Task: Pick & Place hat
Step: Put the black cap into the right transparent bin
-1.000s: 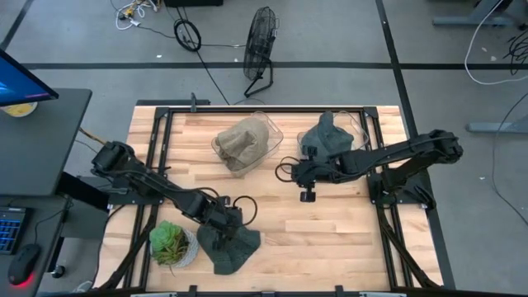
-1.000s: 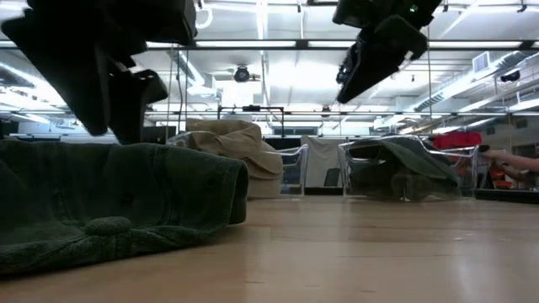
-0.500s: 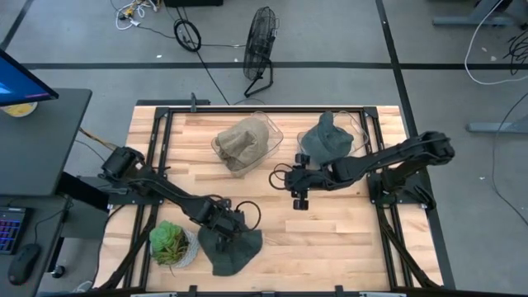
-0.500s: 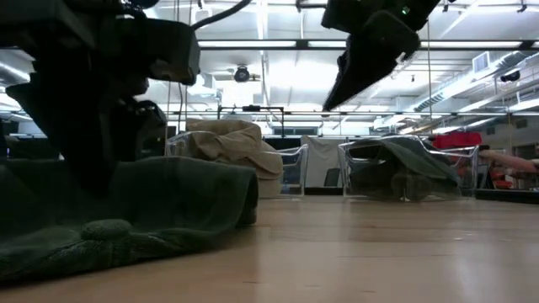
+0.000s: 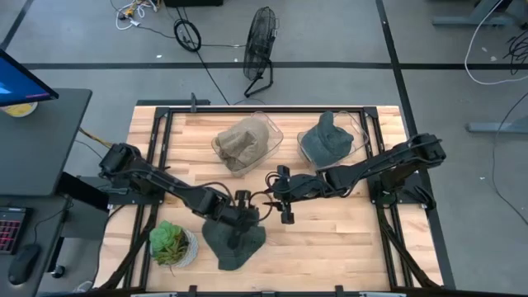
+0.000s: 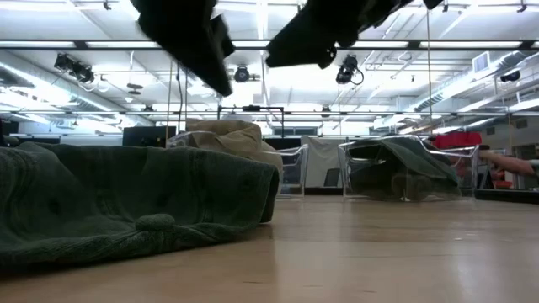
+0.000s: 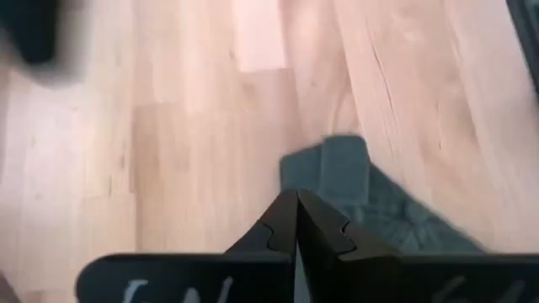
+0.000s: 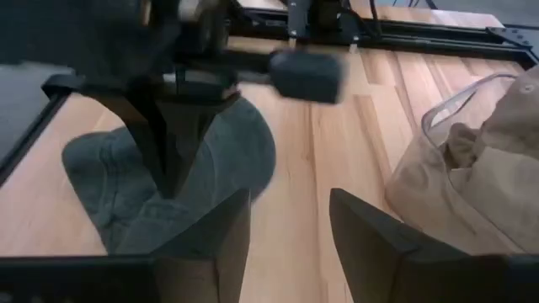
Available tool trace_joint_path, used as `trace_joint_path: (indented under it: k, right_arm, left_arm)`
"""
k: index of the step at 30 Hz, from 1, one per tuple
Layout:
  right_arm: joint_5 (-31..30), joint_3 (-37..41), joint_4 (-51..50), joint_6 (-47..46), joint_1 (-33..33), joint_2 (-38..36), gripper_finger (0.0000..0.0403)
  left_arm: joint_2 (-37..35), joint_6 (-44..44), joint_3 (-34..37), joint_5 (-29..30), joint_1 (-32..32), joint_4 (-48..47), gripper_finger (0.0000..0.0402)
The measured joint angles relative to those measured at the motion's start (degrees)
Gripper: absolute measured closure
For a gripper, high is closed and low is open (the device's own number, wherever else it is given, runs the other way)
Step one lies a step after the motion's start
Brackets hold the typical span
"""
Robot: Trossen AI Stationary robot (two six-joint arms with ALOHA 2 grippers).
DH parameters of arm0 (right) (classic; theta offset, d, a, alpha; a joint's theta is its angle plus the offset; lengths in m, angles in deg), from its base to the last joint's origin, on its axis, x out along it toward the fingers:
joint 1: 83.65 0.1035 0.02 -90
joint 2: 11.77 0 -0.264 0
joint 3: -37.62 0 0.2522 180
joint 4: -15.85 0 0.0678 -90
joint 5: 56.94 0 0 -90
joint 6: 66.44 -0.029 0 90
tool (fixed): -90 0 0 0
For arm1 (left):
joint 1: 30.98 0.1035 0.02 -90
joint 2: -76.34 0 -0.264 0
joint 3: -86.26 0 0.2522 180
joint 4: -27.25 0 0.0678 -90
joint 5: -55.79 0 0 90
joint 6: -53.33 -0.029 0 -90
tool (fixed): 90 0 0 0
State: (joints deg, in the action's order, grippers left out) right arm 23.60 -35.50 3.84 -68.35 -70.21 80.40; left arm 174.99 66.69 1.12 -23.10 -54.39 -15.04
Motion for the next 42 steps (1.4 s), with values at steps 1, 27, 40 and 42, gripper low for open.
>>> trace_joint_path:
  k: [1,27,40,42]
  right_arm:
    - [0.0,0.0,0.8,0.0,0.0,0.9,0.0236]
    - [0.0,0.0,-2.8,0.9,0.1,3.2,0.0236]
    - [8.1,0.0,6.6,2.5,0.1,5.2,0.0236]
    - [8.5,0.0,7.3,3.5,0.1,6.1,0.0236]
  left_arm:
    - [0.0,1.8,-1.0,-0.6,0.4,-1.5,0.0392]
    - [0.0,24.4,9.9,2.9,-4.8,-5.6,0.0244]
    - [0.0,14.8,8.2,7.0,-2.1,-1.4,0.0394]
    - [-0.1,12.8,6.2,9.4,-1.1,-1.1,0.0393]
